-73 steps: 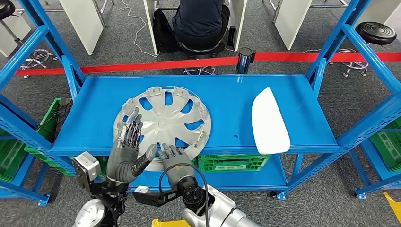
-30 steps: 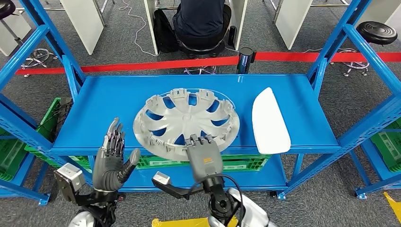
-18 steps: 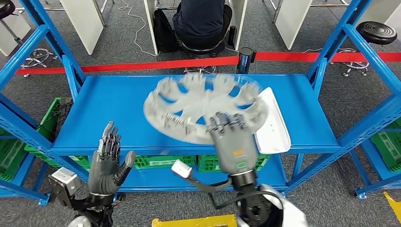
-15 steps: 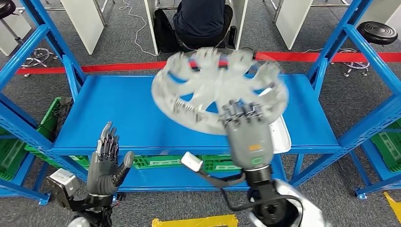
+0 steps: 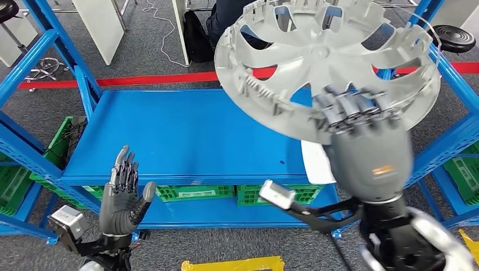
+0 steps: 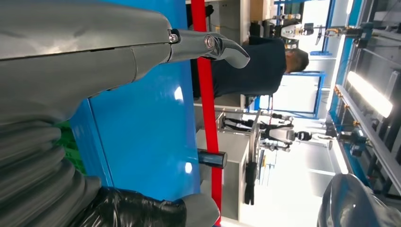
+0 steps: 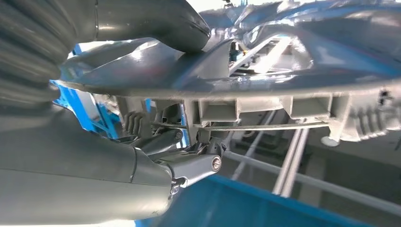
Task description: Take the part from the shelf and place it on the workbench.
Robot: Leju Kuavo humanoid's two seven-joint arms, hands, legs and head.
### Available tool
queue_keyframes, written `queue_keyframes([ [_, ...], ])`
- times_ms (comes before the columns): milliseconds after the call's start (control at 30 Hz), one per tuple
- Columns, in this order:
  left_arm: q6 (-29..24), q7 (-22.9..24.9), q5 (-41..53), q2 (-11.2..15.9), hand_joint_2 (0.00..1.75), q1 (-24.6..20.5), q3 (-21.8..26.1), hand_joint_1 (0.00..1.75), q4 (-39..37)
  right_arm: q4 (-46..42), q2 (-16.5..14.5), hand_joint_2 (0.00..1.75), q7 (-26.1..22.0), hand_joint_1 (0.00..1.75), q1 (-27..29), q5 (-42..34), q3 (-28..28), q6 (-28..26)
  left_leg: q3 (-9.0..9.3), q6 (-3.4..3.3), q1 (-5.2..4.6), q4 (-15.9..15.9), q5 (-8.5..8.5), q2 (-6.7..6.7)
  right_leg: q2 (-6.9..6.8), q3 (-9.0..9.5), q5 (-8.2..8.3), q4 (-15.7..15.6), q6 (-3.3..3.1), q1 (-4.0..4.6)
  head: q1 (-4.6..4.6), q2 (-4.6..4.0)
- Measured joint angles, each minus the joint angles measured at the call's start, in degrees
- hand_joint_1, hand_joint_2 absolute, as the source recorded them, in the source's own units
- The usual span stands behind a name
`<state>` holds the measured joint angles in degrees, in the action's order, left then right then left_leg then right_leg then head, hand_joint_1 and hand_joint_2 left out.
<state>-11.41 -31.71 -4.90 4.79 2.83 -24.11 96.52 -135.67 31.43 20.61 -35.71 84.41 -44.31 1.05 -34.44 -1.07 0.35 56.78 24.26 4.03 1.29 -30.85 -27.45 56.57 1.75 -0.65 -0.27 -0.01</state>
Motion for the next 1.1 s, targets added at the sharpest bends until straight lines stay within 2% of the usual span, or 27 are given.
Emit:
queue_keyframes([
  [133, -0.1, -0.6, -0.22, 0.15, 1.75, 0.69, 0.41, 0.0, 0.0, -4.91, 2.68, 1.75, -0.04, 1.75, -0.16, -3.54, 6.56, -0.52, -0.04, 0.0, 0.0, 0.0, 0.0, 0.0, 0.0, -0.02, 0.0, 0.0, 0.0, 0.0, 0.03, 0.01],
  [300, -0.59, -1.24, -0.61, 0.15, 1.75, 1.31, 0.81, 0.0, 0.0, -8.82, 4.24, 1.75, -0.03, 1.75, -2.52, -2.45, 10.56, -3.85, -0.05, 0.0, -0.01, 0.0, 0.0, -0.01, 0.0, -0.02, 0.0, 0.0, 0.0, 0.0, 0.04, 0.0],
  [500, -1.32, -1.5, -0.59, 0.15, 1.75, 1.64, 1.03, 0.0, 0.01, -11.06, 3.59, 1.75, -1.43, 1.75, -5.37, 4.86, 9.52, -2.3, -0.05, 0.0, 0.01, -0.02, 0.0, 0.02, -0.01, 0.0, 0.0, 0.01, 0.0, 0.02, 0.01, 0.0],
  [767, -1.64, -1.57, -0.6, 0.15, 1.75, 2.14, 1.17, 0.0, 0.16, -12.03, 2.87, 1.75, -1.67, 1.75, -5.88, 5.05, 7.52, -2.61, -0.05, 0.0, 0.01, -0.02, 0.0, 0.02, -0.01, 0.0, 0.0, 0.01, 0.0, 0.02, 0.05, 0.01],
  [933, -2.47, -1.67, -0.54, 0.15, 1.75, 2.72, 1.42, 0.0, 0.5, -12.37, 2.36, 1.75, -3.58, 1.75, -5.46, 5.08, 6.48, -4.49, -0.07, 0.0, 0.01, -0.02, 0.0, 0.04, -0.01, -0.01, -0.01, 0.01, 0.01, 0.02, 0.09, 0.01],
  [1100, -3.44, -1.88, -0.75, 0.15, 1.75, 3.38, 1.46, 0.0, 0.92, -12.54, 0.59, 1.75, -6.47, 1.75, -1.49, 5.19, 6.3, -7.73, -0.07, 0.0, 0.01, -0.03, 0.0, 0.05, -0.02, -0.02, -0.01, 0.01, 0.01, 0.02, 0.08, 0.0],
])
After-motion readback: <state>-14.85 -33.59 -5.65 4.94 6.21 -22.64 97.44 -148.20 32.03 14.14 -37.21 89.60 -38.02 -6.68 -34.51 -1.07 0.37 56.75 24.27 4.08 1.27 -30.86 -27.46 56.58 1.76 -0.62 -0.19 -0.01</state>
